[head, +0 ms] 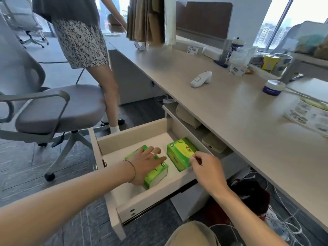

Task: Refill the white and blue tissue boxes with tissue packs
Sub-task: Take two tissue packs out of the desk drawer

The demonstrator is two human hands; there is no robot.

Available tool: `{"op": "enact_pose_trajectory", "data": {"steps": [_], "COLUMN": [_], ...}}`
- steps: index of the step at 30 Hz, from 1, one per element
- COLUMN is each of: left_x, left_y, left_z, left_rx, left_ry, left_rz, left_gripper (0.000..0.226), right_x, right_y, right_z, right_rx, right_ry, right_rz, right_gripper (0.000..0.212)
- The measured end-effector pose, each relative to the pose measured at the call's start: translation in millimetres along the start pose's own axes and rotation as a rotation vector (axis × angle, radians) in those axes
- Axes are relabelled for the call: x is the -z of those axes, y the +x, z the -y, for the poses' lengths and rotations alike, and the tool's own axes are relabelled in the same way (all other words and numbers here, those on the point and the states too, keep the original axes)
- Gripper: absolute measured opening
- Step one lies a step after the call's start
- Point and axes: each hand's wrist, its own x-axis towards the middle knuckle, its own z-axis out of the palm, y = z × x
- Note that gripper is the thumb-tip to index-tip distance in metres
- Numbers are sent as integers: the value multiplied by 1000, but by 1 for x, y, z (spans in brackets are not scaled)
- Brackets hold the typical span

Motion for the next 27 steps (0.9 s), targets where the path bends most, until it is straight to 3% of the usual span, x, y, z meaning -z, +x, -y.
{"op": "enact_pose_trajectory", "data": {"steps": [4, 7, 11, 17, 27], "left_x": [-9, -12, -10, -3, -12], "left_y": [3, -4, -26, -56, -63], "left_z": [9, 14, 19, 25, 24], "left_rx": [7, -5, 18, 54, 103], "left_ry": [-91, -143, -258, -385, -519], "left_rz": [12, -71, -249, -430, -441], "left_gripper": [101, 90, 89, 92, 97], "right_x": [-8, -18, -28, -42, -74], "right_y": [7, 17, 37, 55, 67], "right_z": [9, 11, 13, 20, 28], "right_rx": [68, 80, -25, -222, -143], "right_ry": [-102, -193, -268, -442, -461], "right_rz": [0, 72, 236, 374, 362], "right_gripper": [24, 13, 43, 50, 74]}}
